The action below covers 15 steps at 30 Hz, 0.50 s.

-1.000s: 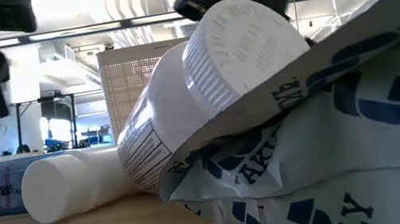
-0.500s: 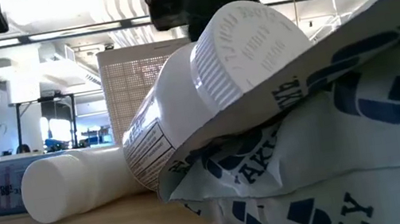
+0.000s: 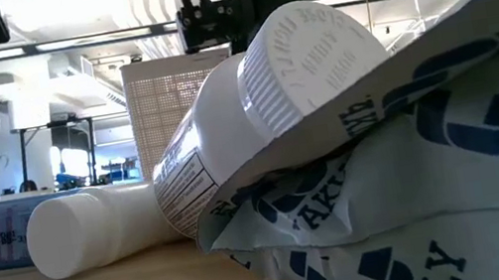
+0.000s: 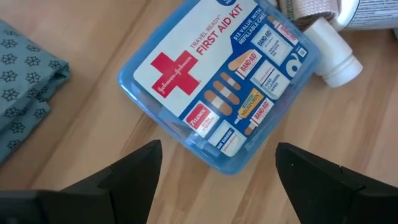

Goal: Pick & place medical supplies in basket/bin
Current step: Put the green bandage wrap into the white bin

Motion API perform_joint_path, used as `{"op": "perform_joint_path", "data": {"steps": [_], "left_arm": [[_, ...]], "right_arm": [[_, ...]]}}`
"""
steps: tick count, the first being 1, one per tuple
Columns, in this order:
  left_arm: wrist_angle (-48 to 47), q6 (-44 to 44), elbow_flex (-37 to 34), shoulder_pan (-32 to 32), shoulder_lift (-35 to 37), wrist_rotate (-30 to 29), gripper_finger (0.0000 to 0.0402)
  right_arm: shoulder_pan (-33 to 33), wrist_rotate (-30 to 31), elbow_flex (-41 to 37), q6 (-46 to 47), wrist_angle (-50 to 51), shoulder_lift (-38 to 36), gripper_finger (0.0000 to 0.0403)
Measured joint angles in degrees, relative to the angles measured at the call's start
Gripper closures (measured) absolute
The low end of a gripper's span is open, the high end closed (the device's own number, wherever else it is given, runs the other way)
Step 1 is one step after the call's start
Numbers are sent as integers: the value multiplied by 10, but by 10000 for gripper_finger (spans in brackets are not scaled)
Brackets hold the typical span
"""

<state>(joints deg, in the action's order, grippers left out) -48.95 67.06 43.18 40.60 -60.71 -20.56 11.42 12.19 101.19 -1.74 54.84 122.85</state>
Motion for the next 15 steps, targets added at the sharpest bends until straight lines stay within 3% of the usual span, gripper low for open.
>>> {"op": "perform_joint_path", "data": {"steps": [15], "left_arm": [[9,12,-1,0,0,-9,109]], "right_arm": [[-11,-13,-3,-64,-34,37,143]]}}
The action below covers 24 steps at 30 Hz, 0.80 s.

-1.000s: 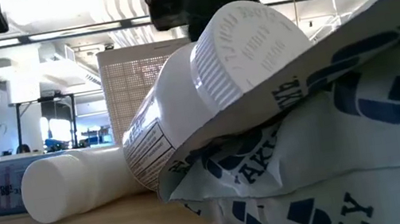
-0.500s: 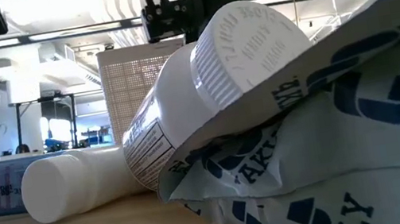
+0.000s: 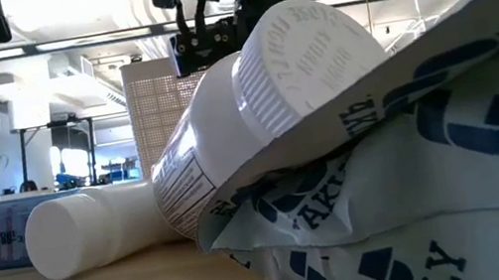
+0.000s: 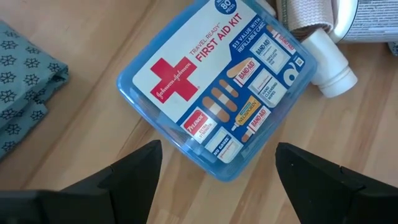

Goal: Pick & place medical supplies in basket/bin
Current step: Put the green bandage wrap into the white bin

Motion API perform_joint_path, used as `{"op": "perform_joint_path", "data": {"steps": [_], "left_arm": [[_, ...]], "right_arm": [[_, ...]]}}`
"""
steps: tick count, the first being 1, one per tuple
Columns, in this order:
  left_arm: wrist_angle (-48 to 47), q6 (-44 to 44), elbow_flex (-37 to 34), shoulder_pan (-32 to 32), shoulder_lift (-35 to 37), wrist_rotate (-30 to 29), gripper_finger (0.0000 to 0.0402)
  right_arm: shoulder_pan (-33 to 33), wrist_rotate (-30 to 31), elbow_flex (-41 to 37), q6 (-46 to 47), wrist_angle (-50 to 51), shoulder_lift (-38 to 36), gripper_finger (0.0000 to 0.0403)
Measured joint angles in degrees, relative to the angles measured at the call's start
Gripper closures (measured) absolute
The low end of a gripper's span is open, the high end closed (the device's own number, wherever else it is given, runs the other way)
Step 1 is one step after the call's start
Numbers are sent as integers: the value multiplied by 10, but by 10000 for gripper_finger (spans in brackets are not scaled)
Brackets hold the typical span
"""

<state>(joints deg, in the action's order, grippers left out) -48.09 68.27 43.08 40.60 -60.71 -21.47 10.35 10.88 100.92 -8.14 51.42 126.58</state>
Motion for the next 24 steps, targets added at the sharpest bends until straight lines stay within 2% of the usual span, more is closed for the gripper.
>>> {"op": "perform_joint_path", "data": {"steps": [6,10,18,24], "left_arm": [[0,0,0,0,0,0,109],[0,0,0,0,0,0,109],[-1,0,0,0,0,0,109],[-1,0,-4,0,0,0,109]], "right_arm": [[-4,-10,-2,7,6,22,145],[-4,-12,-1,42,7,22,161],[-16,-19,4,138,42,11,245],[-19,-18,53,179,53,-46,303]]}}
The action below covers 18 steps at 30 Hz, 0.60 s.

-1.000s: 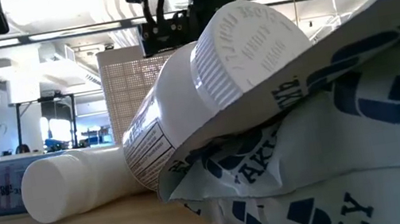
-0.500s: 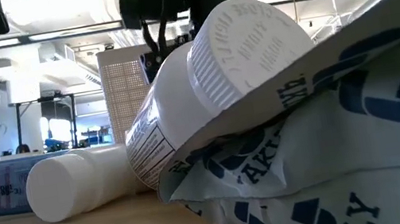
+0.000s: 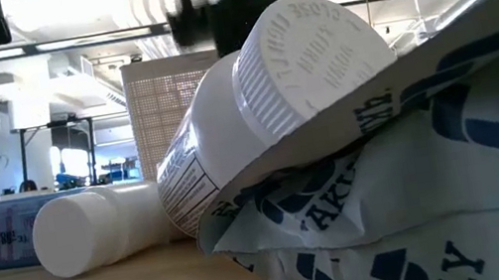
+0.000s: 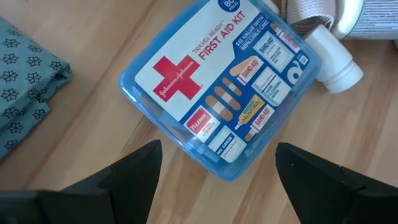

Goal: Pick & place medical supplies in basket/bin
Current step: Put the green bandage wrap into the white bin

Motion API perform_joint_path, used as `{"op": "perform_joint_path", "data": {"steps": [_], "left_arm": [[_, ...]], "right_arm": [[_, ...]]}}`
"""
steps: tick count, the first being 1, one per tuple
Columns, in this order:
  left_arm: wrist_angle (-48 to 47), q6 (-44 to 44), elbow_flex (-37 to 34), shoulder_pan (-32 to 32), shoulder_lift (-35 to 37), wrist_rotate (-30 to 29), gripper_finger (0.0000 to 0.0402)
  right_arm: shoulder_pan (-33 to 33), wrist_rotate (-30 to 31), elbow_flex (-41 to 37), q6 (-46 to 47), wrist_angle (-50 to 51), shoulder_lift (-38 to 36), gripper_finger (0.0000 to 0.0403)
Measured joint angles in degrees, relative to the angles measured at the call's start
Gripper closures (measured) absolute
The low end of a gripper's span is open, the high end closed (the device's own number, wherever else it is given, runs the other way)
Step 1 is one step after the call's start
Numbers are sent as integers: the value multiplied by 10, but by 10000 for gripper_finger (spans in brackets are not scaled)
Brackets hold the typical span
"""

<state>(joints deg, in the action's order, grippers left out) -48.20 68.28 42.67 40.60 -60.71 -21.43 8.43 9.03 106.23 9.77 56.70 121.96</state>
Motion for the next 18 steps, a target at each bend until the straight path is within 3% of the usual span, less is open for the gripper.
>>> {"op": "perform_joint_path", "data": {"steps": [4,8,10,14,18], "left_arm": [[0,0,-4,0,0,0,109],[0,0,-4,0,0,-11,109],[0,0,-5,0,0,-16,109],[1,0,-5,-1,0,-26,109],[1,18,-5,-1,0,-27,109]], "right_arm": [[-2,33,70,17,-3,-48,306],[-7,224,133,20,-20,-100,282],[-25,291,154,24,-29,-124,262],[-104,285,161,63,-13,-161,208],[-184,217,150,125,27,-175,148]]}}
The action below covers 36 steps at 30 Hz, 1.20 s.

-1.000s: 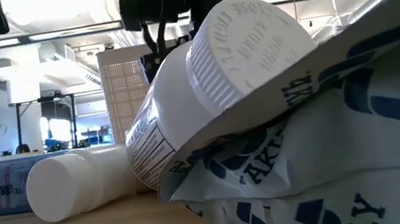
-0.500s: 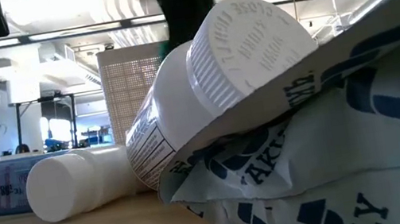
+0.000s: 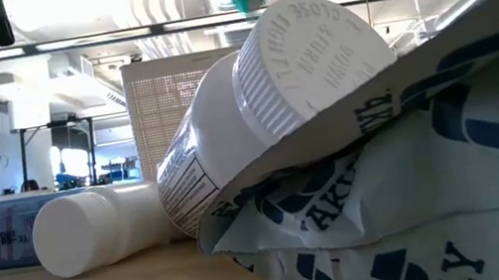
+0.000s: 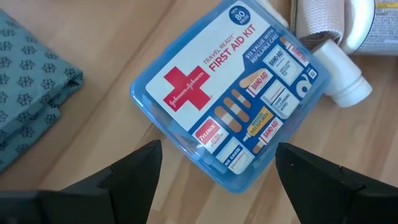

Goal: Pick & place medical supplies in basket/bin
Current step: Put the green bandage wrap into the white bin, then put the blue first aid kit into the white bin

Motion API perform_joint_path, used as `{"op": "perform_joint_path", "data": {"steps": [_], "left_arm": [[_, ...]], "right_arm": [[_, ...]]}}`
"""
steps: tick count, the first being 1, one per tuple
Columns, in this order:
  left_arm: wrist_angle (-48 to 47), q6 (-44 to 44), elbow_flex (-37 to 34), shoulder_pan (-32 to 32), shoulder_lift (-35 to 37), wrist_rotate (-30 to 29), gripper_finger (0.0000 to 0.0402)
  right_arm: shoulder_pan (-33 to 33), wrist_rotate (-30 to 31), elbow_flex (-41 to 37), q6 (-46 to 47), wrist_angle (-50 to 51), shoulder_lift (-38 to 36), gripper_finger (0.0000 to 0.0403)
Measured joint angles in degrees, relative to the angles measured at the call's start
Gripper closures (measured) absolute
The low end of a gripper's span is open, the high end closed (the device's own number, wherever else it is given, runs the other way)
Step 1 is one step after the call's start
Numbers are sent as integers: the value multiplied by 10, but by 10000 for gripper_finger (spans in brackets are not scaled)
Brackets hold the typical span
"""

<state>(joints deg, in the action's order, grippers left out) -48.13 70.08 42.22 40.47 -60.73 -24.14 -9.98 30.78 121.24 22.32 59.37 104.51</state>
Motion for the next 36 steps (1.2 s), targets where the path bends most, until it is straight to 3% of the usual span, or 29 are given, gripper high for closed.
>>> {"op": "perform_joint_path", "data": {"steps": [3,5,8,11,15,18,24,36], "left_arm": [[-1,23,0,0,0,0,109],[-1,44,0,0,0,0,109],[0,89,-7,0,0,1,109],[0,197,-28,0,0,11,109],[12,304,-70,1,0,59,109],[64,318,-99,1,0,76,109],[212,304,-147,1,0,60,109],[351,331,-225,0,0,57,109]], "right_arm": [[-36,-71,-1,35,28,-1,113],[-39,-80,-2,33,30,-1,97],[-18,-82,-3,9,20,-2,84],[18,-94,-3,1,18,-2,79],[62,-179,-6,86,24,-2,79],[97,-251,-14,155,22,-2,78],[163,-296,-64,226,8,2,83],[165,-325,-263,429,-276,62,87]]}}
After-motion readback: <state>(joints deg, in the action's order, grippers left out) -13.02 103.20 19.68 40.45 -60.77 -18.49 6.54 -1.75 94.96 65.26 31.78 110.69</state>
